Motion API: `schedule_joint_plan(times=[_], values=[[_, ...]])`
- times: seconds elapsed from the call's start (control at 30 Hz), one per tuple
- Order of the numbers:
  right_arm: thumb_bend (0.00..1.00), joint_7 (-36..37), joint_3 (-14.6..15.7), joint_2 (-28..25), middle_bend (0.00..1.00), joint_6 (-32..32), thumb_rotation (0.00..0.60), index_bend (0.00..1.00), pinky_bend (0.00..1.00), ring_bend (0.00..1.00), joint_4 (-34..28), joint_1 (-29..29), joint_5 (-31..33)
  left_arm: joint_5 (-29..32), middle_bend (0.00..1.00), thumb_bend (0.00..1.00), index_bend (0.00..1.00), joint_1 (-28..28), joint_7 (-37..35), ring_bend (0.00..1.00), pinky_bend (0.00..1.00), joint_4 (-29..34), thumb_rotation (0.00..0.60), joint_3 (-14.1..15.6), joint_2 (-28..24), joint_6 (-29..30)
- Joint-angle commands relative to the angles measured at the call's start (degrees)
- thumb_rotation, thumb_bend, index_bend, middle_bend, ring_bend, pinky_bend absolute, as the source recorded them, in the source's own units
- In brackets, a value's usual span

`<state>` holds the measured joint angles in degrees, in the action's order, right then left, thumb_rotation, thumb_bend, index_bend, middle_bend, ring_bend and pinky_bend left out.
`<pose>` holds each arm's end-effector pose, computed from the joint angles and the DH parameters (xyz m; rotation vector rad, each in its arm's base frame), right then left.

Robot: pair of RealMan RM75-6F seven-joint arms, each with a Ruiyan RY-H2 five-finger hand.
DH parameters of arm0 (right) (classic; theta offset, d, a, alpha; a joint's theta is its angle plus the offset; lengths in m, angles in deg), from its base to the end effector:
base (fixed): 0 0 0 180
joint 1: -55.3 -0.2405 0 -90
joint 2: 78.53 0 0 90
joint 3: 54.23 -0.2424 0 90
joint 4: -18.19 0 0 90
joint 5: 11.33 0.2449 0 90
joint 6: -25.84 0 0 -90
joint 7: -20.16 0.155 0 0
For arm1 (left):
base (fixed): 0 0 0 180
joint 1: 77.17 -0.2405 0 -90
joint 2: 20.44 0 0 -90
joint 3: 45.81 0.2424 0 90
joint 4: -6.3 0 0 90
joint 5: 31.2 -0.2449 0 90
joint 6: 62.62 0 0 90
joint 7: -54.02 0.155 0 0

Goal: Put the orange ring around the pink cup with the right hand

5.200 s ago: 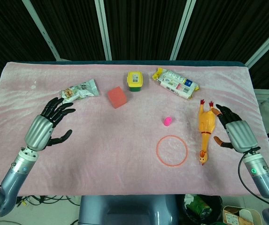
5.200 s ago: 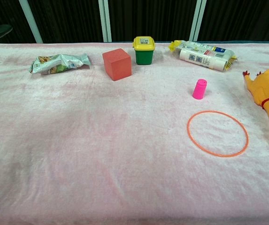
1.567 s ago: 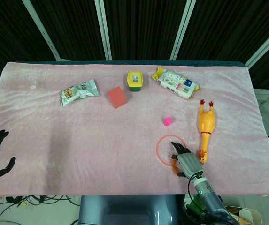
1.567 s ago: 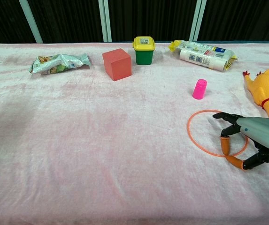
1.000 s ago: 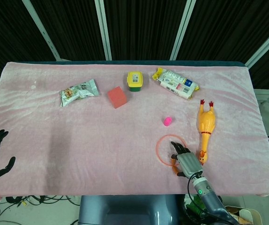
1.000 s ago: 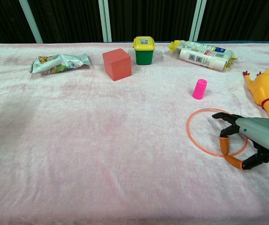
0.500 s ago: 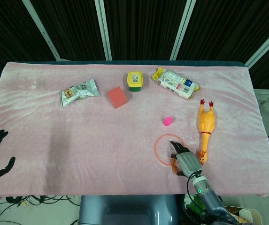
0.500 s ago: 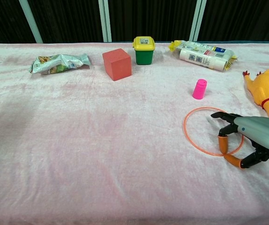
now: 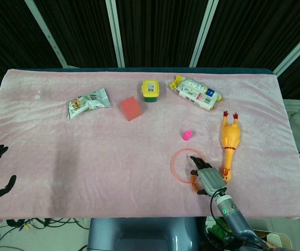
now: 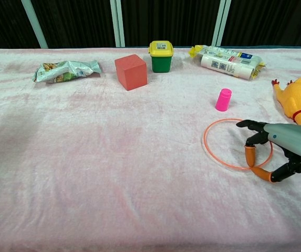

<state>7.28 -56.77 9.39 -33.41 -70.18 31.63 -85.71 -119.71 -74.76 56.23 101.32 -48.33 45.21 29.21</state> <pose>-0.2165 -0.2504 -0.0659 1.7991 -1.1996 0.8505 -0.2939 0.1778 0.1218 -1.3223 -0.8557 -0.9910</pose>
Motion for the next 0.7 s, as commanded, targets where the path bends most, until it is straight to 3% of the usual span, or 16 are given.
schedule_joint_plan(times=[0.03,0.47,0.7], values=[[0.41,0.6,-0.3,-0.5,0.00,-0.3,0.600,0.70,0.19,0.00,-0.5,0.0,-0.3,0.0,0.11,0.32,0.12,-0.1,0.0,0.00,0.00,0.0,0.600,0.0,0.0,0.1],[0.41,2.2,-3.7,-5.1,0.00,-3.2,0.600,0.71,0.19,0.00,-5.1,-1.0,-1.7,0.0,0.11,0.32,0.13,-0.3,-0.3,0.00,0.00,0.1,0.600,-0.3,-0.2,0.3],[0.41,-0.2,-8.9,-8.9,0.00,1.9,0.600,0.71,0.19,0.00,-6.9,-5.4,4.8,0.0,0.11,0.32,0.13,-0.3,-0.3,0.00,0.00,0.2,0.600,-0.3,-0.2,0.3]])
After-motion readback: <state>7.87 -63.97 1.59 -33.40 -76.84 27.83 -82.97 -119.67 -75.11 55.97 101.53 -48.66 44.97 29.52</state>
